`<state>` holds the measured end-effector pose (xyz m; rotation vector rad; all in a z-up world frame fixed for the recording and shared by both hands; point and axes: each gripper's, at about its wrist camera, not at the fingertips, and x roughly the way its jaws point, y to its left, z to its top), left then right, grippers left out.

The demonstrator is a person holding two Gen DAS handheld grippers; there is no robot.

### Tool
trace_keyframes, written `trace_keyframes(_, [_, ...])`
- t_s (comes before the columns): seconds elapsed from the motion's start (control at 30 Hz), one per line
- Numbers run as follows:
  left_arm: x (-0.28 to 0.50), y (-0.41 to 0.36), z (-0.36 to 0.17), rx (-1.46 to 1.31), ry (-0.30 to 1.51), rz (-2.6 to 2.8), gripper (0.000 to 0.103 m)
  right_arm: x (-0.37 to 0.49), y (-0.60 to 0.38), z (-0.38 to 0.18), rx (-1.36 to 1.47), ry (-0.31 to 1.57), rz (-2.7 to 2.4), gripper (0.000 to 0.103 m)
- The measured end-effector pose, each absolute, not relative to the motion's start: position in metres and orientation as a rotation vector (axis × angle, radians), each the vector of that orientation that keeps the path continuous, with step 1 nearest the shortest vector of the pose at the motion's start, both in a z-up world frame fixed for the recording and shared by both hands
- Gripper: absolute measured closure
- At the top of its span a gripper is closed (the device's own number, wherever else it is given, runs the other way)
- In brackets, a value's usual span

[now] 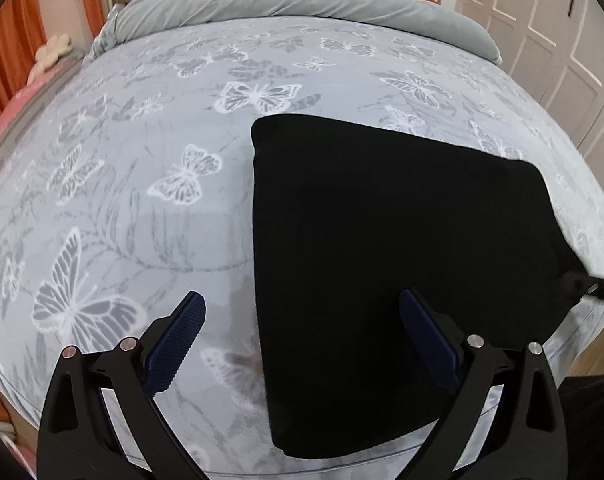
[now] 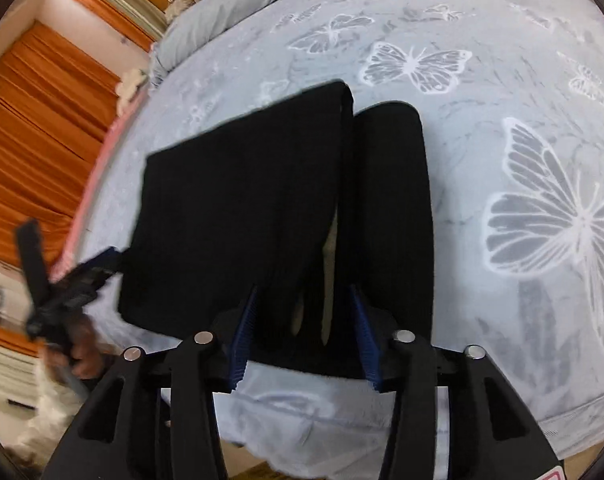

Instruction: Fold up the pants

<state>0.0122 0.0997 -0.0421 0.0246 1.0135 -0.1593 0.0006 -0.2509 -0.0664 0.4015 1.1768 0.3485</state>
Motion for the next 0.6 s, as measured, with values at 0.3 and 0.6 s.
trace_keyframes(0.3, [0.013, 0.098, -0.048, -0.001, 1.041, -0.180, 0.007, -0.007, -0.258, -0.059, 0.325, 1.159, 0.293, 0.075])
trace_keyframes(0.6, [0.018, 0.106, -0.066, -0.185, 1.187, -0.313, 0.005, -0.009, -0.277, -0.050, 0.396, 1.114, 0.201, 0.020])
